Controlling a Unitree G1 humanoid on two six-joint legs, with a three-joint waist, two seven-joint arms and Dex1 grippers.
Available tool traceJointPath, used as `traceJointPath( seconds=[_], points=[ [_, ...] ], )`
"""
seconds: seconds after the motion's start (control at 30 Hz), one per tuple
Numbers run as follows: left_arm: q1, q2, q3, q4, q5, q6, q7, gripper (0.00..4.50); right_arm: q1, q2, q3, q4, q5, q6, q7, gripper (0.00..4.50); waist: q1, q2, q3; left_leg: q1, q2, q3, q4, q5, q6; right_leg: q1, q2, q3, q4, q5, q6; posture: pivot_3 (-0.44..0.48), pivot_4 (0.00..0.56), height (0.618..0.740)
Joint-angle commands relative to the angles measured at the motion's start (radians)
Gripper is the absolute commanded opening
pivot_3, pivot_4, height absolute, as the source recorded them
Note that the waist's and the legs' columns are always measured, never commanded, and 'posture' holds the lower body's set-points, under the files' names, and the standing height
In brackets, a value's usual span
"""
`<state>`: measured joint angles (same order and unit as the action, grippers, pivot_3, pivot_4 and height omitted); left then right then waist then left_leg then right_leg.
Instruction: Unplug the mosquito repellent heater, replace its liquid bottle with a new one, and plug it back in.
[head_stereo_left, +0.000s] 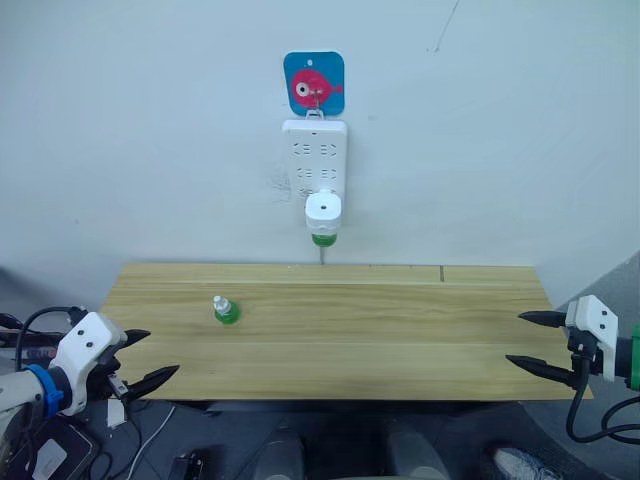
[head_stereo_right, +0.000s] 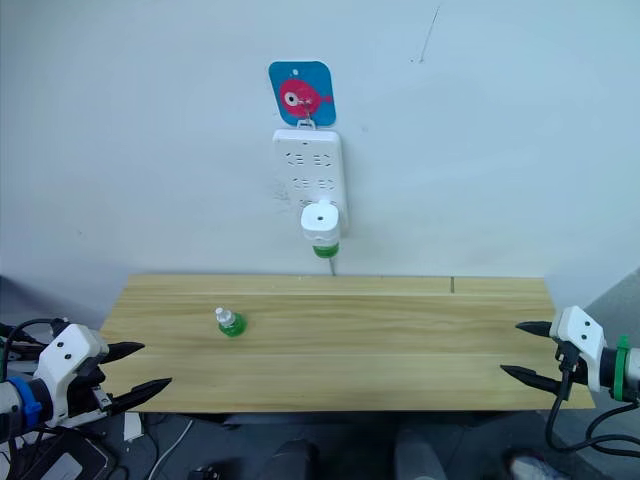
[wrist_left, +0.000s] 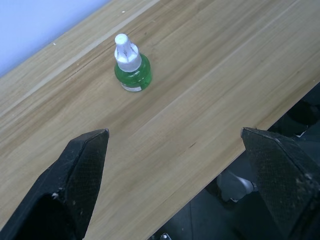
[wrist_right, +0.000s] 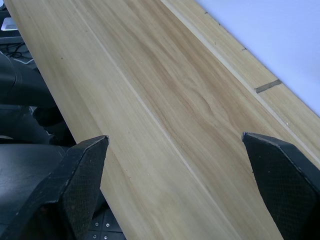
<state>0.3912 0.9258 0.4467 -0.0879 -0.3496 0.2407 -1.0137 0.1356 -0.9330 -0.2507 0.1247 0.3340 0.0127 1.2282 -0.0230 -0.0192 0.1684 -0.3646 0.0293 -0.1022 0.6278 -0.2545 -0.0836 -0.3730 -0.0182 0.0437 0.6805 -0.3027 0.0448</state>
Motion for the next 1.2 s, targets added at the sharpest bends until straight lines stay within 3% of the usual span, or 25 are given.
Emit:
traceJointPath(
  seconds=[0.03, 0.47, 0.77, 1.0, 1.2],
  points=[
    [-0.005, 0.000, 0.019, -0.023, 0.002, -0.004, 0.002, 4.50, -0.011, 0.000, -0.011, -0.014, 0.003, -0.018, 0.002, 4.46, 0.000, 0.000, -0.001, 0.000, 0.000, 0.000, 0.000, 0.000, 0.000, 0.000, 0.000, 0.000, 0.000, 0.000, 0.000, 0.079, 0.084, 0.725],
    [-0.040, -0.026, 0.040, -0.010, -0.042, 0.012, -0.023, 4.50, 0.003, 0.012, -0.012, -0.077, 0.008, 0.009, -0.032, 4.46, 0.000, 0.001, -0.008, 0.000, 0.000, 0.000, 0.000, 0.000, 0.000, 0.000, 0.000, 0.000, 0.000, 0.000, 0.000, 0.071, 0.088, 0.725],
    [-0.050, -0.025, 0.043, 0.042, -0.016, -0.102, -0.052, 4.50, 0.001, 0.027, -0.006, -0.085, 0.001, 0.004, -0.041, 4.46, -0.001, 0.001, -0.010, 0.001, 0.000, 0.001, 0.000, 0.000, 0.000, 0.000, 0.000, 0.000, 0.000, 0.000, 0.000, 0.072, 0.091, 0.725],
    [-0.097, -0.047, 0.062, 0.102, -0.002, -0.143, 0.010, 4.50, 0.008, 0.041, -0.002, -0.097, -0.004, 0.001, -0.049, 4.46, 0.000, 0.002, -0.010, 0.001, 0.000, 0.000, 0.001, 0.000, 0.000, 0.001, 0.000, 0.000, 0.001, 0.001, 0.000, 0.080, 0.089, 0.725],
    [-0.128, -0.027, 0.067, 0.043, -0.095, -0.004, -0.019, 4.50, -0.003, 0.063, -0.017, -0.174, 0.040, 0.065, -0.089, 4.46, -0.001, 0.002, -0.011, 0.001, 0.000, 0.000, 0.001, 0.000, 0.000, 0.001, 0.000, 0.000, 0.001, 0.001, 0.000, 0.065, 0.083, 0.725]
  ],
)
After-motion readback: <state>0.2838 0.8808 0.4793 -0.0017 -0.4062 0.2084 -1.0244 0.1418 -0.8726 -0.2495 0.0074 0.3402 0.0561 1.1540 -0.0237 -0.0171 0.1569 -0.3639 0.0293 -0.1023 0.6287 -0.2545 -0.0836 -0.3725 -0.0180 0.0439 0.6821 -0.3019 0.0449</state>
